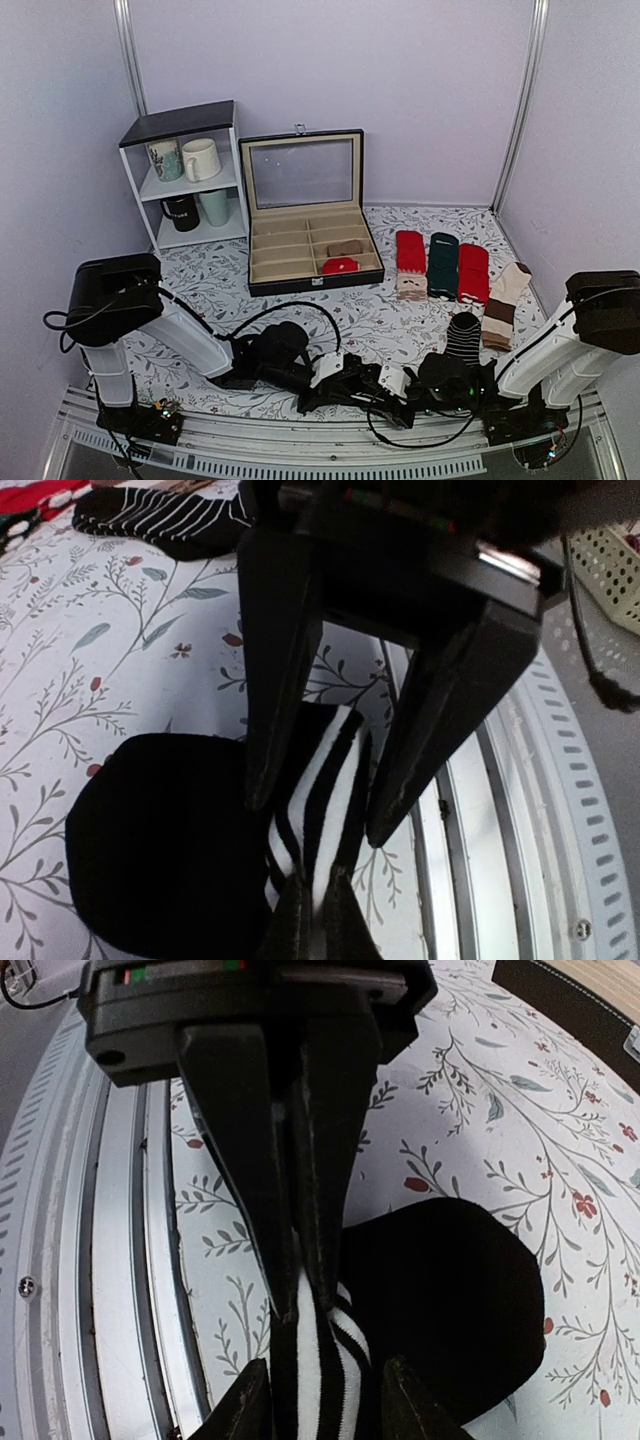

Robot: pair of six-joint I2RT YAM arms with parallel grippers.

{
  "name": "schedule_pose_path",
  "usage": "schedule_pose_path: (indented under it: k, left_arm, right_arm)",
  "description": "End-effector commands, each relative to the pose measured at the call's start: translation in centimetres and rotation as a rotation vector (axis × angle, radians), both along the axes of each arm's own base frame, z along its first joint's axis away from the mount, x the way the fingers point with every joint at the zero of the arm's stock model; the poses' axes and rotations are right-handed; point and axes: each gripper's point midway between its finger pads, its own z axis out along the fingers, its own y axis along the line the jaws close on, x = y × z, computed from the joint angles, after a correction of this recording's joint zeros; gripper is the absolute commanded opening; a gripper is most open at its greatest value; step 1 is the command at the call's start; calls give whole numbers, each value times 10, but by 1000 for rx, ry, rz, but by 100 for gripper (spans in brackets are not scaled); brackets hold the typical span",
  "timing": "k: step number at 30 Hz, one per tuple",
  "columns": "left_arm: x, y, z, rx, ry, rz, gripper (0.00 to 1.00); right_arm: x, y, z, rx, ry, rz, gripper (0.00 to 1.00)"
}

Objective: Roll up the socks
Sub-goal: Roll a pair of socks at the center of the board.

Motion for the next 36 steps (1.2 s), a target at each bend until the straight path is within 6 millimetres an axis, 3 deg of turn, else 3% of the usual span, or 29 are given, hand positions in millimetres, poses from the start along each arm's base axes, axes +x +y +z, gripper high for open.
schedule_pose_path:
  k: [1, 4, 8, 11, 12, 15, 17, 19, 23, 25, 28, 32, 36]
  left_arm:
    - [-15, 63, -84, 345, 117, 43, 0]
    - [-15, 64, -86, 352, 120, 46, 0]
    - [-10, 66, -88, 361, 102, 72, 0]
    - [6, 68, -83, 342, 34, 149, 3]
    - [16, 62, -62, 280, -13, 179, 11]
    - [37, 61, -30, 191, -136, 262, 17]
    - [48, 62, -7, 120, -210, 308, 28]
    - [52, 63, 12, 64, -262, 321, 29]
    - [43, 56, 33, -19, -313, 256, 31]
    - [31, 52, 39, -59, -357, 208, 38]
    - [11, 41, 49, -119, -433, 143, 39]
    - [-1, 33, 46, -129, -471, 87, 40]
    - [-7, 35, 43, -129, -467, 76, 40]
  right_arm:
    - [-1, 1, -14, -32, 20, -5, 37]
    - [-1, -2, -18, -40, 29, -17, 32]
    - [-6, 1, -16, -38, 52, 13, 12]
    - [-11, 2, -23, -97, 109, 17, 9]
    - [-14, 0, -30, -144, 139, 17, 9]
    - [-25, -1, -36, -167, 244, 16, 9]
    - [-30, -6, -41, -171, 317, 11, 9]
    - [-30, -12, -48, -180, 394, -24, 9]
    - [-31, -17, -65, -214, 522, -65, 9]
    - [-31, -15, -73, -229, 589, -76, 9]
    - [-30, -17, -78, -233, 667, -102, 9]
    - [-25, -23, -73, -210, 744, -138, 9]
    - [-27, -30, -83, -269, 800, -178, 9]
